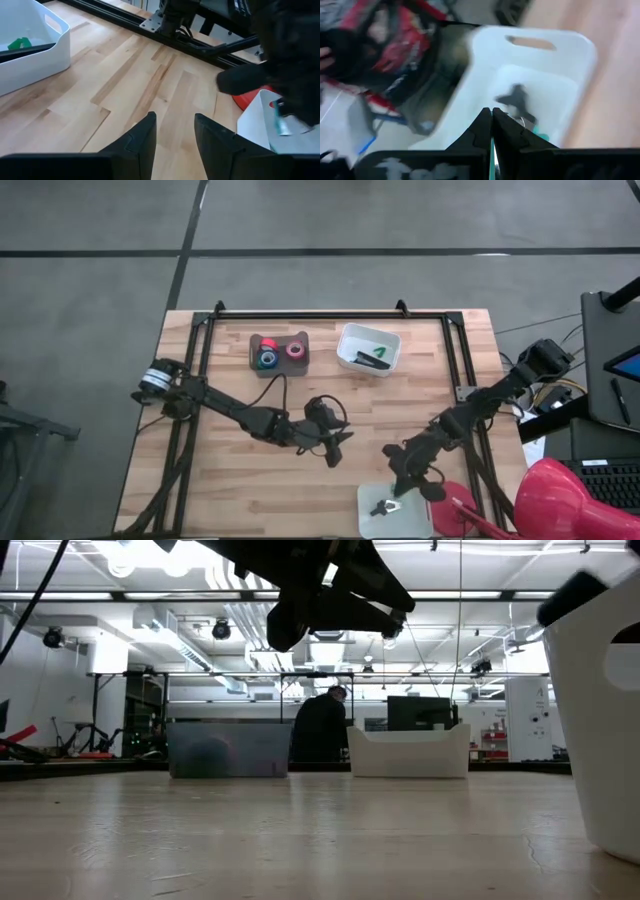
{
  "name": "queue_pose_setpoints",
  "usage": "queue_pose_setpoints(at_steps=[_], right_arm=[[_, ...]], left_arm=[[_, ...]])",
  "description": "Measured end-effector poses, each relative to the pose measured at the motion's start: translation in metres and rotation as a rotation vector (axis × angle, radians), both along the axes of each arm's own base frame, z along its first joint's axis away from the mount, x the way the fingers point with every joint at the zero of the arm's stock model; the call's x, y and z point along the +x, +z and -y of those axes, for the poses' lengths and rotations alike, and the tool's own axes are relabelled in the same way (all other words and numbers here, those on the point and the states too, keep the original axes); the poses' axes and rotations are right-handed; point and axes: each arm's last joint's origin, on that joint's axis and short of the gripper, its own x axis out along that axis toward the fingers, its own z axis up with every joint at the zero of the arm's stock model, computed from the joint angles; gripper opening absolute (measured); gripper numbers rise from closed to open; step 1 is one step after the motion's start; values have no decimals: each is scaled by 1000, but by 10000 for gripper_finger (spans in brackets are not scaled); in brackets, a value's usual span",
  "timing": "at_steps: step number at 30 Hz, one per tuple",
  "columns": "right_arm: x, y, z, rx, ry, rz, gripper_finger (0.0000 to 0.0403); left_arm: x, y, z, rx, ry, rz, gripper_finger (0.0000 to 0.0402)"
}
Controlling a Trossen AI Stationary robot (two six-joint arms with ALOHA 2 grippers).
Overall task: Pick and place Stapler, Stapler remover, tape
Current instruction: Put the blue staple remover into the bottom white bin, then return to Home Position
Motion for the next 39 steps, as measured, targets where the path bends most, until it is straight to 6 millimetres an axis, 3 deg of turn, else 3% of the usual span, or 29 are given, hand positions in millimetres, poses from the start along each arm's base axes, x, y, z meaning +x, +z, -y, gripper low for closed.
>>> queue_pose_setpoints(at_steps=[8,15,19,23,28,33,39], right_arm=[[-8,-17,5,-32,-92,-75,53],[-6,-11,0,-13,-87,-2,119],[-2,-4,-1,-41,-49,86,135],[1,-4,2,-136,-62,195,114],[7,-3,10,-196,-50,286,38],[13,3,23,-228,-70,353,10],[12,21,42,-278,-156,458,8]], left_arm=[[0,0,-2,4,3,-1,136],[1,0,-2,9,0,-2,136],[0,0,-2,46,-18,-10,133],[0,-2,-2,68,-67,-18,99],[-4,-14,-5,166,-146,-52,15],[-15,-19,-9,244,-333,19,11],[-48,-20,-26,311,-312,17,4]])
